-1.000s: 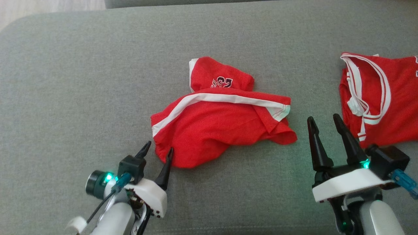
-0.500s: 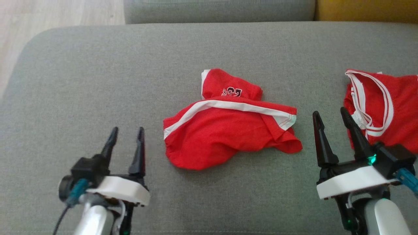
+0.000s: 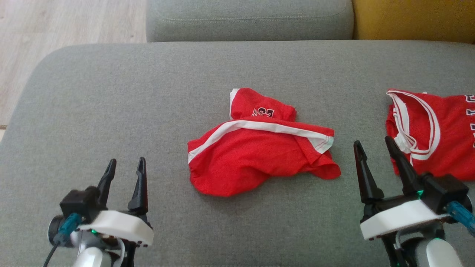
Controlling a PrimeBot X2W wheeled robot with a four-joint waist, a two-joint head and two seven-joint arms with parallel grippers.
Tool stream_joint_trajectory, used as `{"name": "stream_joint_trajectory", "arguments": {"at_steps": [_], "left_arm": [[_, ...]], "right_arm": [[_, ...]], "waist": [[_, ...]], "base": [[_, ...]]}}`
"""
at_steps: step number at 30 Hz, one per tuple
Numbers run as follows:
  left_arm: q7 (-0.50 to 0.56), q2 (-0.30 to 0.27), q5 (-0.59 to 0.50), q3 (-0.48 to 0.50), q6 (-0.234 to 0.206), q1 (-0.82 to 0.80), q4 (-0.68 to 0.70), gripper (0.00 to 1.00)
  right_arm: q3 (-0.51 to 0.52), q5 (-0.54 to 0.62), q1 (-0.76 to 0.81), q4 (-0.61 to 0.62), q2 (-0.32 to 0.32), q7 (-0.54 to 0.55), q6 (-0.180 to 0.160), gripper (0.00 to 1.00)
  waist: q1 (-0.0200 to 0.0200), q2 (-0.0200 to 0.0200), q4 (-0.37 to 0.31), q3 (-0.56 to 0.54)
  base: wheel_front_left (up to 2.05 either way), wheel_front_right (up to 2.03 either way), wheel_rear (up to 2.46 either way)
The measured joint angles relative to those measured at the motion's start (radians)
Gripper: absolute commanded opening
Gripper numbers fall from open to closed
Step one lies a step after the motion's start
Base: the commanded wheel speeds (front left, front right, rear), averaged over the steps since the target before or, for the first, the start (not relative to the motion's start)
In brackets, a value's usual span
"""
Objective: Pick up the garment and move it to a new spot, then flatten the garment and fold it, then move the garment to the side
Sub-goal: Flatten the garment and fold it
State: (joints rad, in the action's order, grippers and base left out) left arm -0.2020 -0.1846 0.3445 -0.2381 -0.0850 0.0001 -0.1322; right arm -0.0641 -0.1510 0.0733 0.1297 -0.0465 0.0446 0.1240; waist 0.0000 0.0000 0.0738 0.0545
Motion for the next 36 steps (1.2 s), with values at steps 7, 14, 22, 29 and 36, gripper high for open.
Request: {"name": "stream_joint_trajectory", "arguments": {"at_steps": [7,14,22,29,36], "left_arm": [[0.013,-0.003,0.000,-0.004,-0.003,0.001,0.017,1.00],[0.021,-0.007,0.000,-0.012,-0.003,0.000,0.020,1.00],[0.133,0.009,0.041,-0.088,0.084,-0.132,-0.081,1.00],[0.207,0.056,0.109,-0.109,0.148,-0.278,-0.290,1.00],[0.237,0.076,0.155,-0.135,0.184,-0.329,-0.454,1.00]], "right_arm": [[0.000,0.000,0.000,0.008,0.000,0.006,0.000,1.00],[0.001,0.000,0.000,0.008,0.000,0.008,0.000,1.00],[0.001,0.000,-0.004,0.012,0.000,0.017,0.000,1.00],[-0.011,-0.009,-0.026,0.002,0.000,0.017,0.000,1.00],[-0.011,-0.027,-0.026,-0.012,0.000,0.016,0.000,1.00]], "waist": [[0.0000,0.0000,-0.002,0.006],[0.0000,0.0000,-0.001,0.012],[0.0000,0.0000,0.000,0.056],[0.0000,0.0000,-0.030,0.093],[0.0000,0.0000,-0.050,0.121]], "base": [[0.00,0.00,0.00],[0.00,0.00,0.00],[0.00,0.00,0.00],[0.00,0.00,0.00],[0.00,0.00,0.00]]}}
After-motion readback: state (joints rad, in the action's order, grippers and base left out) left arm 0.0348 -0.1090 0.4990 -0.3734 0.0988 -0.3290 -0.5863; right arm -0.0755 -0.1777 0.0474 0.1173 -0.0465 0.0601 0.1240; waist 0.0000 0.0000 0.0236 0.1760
